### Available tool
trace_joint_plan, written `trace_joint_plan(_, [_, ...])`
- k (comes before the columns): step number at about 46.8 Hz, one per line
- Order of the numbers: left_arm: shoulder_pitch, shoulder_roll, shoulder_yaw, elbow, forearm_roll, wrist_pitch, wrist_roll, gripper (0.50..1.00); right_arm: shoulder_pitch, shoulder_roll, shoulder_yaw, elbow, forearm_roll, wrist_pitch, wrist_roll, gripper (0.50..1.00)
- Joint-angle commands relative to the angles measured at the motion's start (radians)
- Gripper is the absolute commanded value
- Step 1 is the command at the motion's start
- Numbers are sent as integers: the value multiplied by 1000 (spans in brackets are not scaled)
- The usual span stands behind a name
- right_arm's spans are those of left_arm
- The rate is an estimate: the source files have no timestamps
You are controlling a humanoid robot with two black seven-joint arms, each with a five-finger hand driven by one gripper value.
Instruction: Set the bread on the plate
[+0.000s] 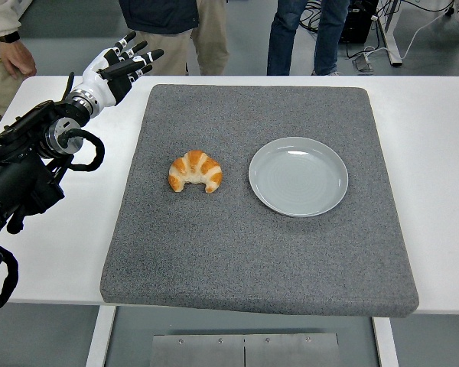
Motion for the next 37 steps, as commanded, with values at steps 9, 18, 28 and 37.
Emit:
trace_joint_plan(9, [2, 0, 3, -1, 2, 0, 2, 971, 0, 0, 0, -1, 0, 0, -1, 1000])
trace_joint_plan(18, [0, 4, 3, 0, 3, 0, 6, 971, 0, 0, 0, 1, 0, 0, -1, 1000])
trace_joint_plan(28, [-9, 10, -14, -1, -1, -2, 5, 971, 0, 0, 0, -1, 0, 0, -1, 1000])
trace_joint_plan(37, [-9, 15, 0, -1, 0, 3, 15, 971, 0, 0, 0, 1, 0, 0, 1, 1000])
